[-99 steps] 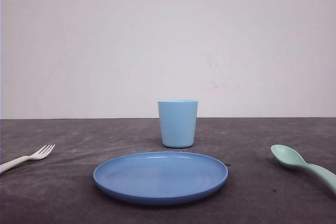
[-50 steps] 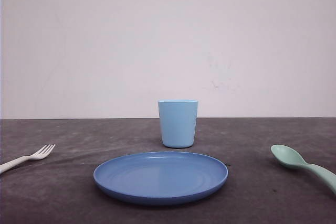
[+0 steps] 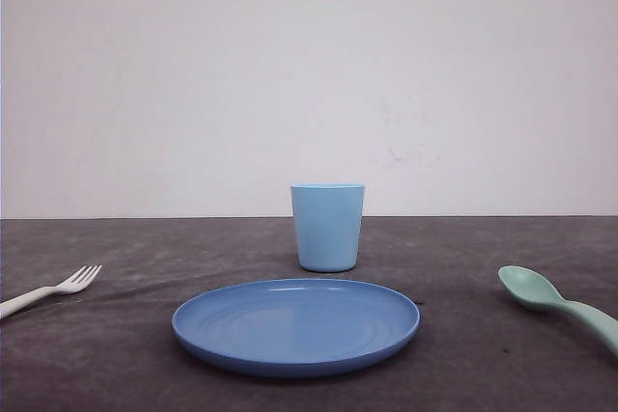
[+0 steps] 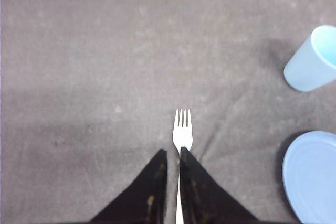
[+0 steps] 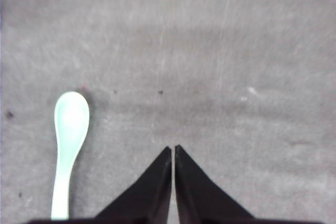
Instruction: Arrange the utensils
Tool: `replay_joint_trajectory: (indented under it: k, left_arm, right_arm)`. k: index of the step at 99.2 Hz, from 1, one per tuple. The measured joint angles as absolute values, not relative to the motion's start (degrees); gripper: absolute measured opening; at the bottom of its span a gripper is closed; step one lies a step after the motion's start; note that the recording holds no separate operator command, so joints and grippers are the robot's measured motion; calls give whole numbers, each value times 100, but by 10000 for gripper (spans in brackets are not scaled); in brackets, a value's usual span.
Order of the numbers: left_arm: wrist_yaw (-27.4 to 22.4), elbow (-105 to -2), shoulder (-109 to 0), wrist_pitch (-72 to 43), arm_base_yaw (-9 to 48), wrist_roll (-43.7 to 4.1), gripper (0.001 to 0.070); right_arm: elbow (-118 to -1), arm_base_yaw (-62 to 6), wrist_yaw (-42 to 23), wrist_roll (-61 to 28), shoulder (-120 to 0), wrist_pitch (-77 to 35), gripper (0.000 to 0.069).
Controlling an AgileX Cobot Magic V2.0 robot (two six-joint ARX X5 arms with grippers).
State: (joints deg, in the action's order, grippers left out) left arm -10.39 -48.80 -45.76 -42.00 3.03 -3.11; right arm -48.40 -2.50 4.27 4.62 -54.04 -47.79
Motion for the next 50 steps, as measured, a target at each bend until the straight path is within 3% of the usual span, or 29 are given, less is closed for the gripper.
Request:
replay_joint_trajectory:
  k: [17, 23, 29, 42, 50]
  left_arm:
    - [-1039, -4880, -4574, -4287, 303, -272, 15]
    - [-1039, -4880, -4574, -4298, 303, -270, 37]
    - [-1039, -4880, -4574, -4296, 303, -270, 119]
    - [-1039, -4880, -4576, -4294, 303, -259, 417]
    - [-1041, -4880, -4606, -4289, 307, -259, 514]
  right_arm:
    - [-4840, -250, 427, 443, -5443, -4779, 12]
    - [-4840, -250, 427, 429, -5443, -4779, 41]
    - [-4840, -250, 427, 427, -5443, -4783, 132]
    - [-4840, -250, 427, 427, -5443, -4792, 415]
    - [-4840, -250, 427, 427, -5443, -4799, 532]
